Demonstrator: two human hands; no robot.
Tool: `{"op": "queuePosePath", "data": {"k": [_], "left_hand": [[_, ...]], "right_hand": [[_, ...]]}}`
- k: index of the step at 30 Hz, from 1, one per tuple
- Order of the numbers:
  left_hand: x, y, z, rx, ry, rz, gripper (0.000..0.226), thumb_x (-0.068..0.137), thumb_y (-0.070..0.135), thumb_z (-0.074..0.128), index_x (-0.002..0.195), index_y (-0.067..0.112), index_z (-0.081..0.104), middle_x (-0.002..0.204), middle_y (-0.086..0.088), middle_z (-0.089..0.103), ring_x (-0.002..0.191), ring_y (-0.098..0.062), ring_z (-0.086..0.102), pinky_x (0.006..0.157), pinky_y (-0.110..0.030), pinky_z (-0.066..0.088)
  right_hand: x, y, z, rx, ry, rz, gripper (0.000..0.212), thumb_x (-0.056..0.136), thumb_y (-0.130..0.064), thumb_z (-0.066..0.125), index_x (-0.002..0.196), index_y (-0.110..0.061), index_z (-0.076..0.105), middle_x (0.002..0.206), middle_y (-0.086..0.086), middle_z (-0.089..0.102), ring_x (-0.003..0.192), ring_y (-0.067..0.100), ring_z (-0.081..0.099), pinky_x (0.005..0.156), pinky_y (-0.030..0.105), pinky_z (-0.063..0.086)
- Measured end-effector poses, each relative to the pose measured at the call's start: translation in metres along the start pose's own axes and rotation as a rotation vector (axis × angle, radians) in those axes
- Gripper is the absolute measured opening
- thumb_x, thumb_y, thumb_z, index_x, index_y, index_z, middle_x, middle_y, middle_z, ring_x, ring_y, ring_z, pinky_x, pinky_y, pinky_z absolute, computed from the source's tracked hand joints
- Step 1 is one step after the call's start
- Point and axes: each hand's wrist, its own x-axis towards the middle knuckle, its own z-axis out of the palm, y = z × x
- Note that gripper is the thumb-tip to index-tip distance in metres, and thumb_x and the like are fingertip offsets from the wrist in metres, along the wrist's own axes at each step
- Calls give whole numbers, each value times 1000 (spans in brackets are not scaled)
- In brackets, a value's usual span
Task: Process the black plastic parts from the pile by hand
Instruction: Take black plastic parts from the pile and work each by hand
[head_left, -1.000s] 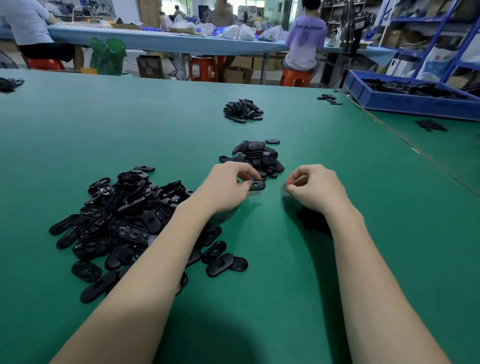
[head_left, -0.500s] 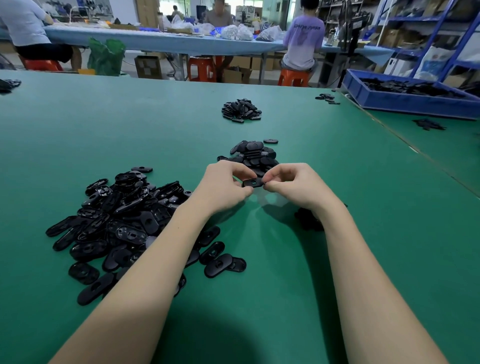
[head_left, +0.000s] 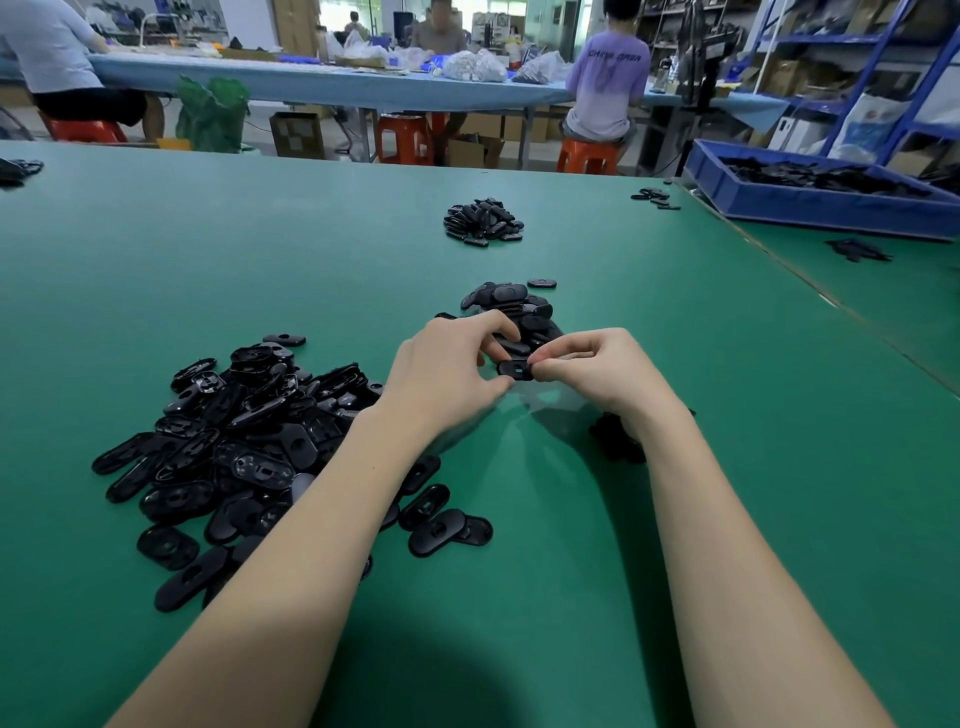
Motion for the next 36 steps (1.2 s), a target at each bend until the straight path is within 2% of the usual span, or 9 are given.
{"op": "queuePosePath", "data": {"k": [3, 8, 12, 18, 20, 23, 28, 32, 36], "left_hand": [[1, 2, 0, 50, -7, 15, 37, 79, 38, 76, 110, 46, 58, 89, 29, 68, 97, -4, 56, 73, -28, 40], [2, 5, -2, 125, 7, 58, 38, 81, 38, 76, 113, 43, 58, 91, 28, 69, 103, -7, 54, 73, -29, 36], [2, 7, -3, 149, 25, 84, 36, 81, 39, 76, 113, 43, 59, 91, 27, 69, 101, -4, 52, 70, -27, 32], [2, 10, -7, 163, 39, 107, 35, 82, 40, 76, 113, 42, 60, 93, 25, 70, 98, -2, 51, 70, -27, 31], [2, 10, -7, 150, 40, 105, 35, 82, 40, 76, 112, 42, 60, 92, 25, 70, 93, 0, 49, 71, -26, 32], [3, 9, -9, 135, 42, 96, 34, 82, 39, 76, 112, 42, 59, 90, 27, 68, 89, 2, 44, 71, -26, 33], [3, 6, -9, 121, 4, 99, 27, 84, 31, 74, 106, 41, 63, 86, 26, 59, 92, -1, 46, 71, -27, 35], [3, 8, -6, 133, -36, 109, 23, 88, 22, 65, 105, 37, 66, 102, 17, 63, 105, -8, 50, 76, -30, 43], [4, 7, -4, 230, -101, 102, 19, 95, 29, 59, 112, 34, 65, 116, 11, 63, 116, -14, 48, 81, -31, 42]], "right_hand": [[0, -1, 2, -8, -5, 26, 11, 76, -27, 82, 72, -37, 79, 84, -4, 75, 76, 10, 59, 64, 25, 41], [2, 1, 4, 21, -9, 53, 14, 75, -25, 84, 66, -35, 79, 60, -21, 65, 69, 4, 53, 62, 24, 39], [3, 1, 3, 36, -16, 62, 12, 75, -26, 85, 68, -34, 79, 59, -21, 64, 68, 5, 52, 62, 24, 38], [3, 2, 3, 53, -16, 64, 17, 79, -26, 84, 65, -31, 76, 47, -23, 55, 55, -1, 47, 53, 18, 32], [4, 3, 3, 72, -1, 62, 15, 78, -27, 85, 68, -29, 74, 48, -23, 53, 59, 1, 47, 54, 21, 31], [3, 4, 1, 107, -27, 82, 13, 76, -31, 87, 78, -28, 75, 62, -18, 57, 66, 4, 49, 56, 23, 31], [1, 2, -1, 130, -96, 86, 11, 76, -32, 88, 79, -28, 78, 54, -23, 61, 63, 2, 50, 55, 20, 33], [1, 4, 5, 143, -119, -23, 14, 78, -20, 89, 80, -22, 75, 62, -11, 65, 50, -4, 51, 48, 9, 36], [2, 5, 7, 28, -103, -116, 14, 79, -27, 87, 82, -22, 74, 62, -10, 61, 53, 2, 50, 49, 10, 36]]}}
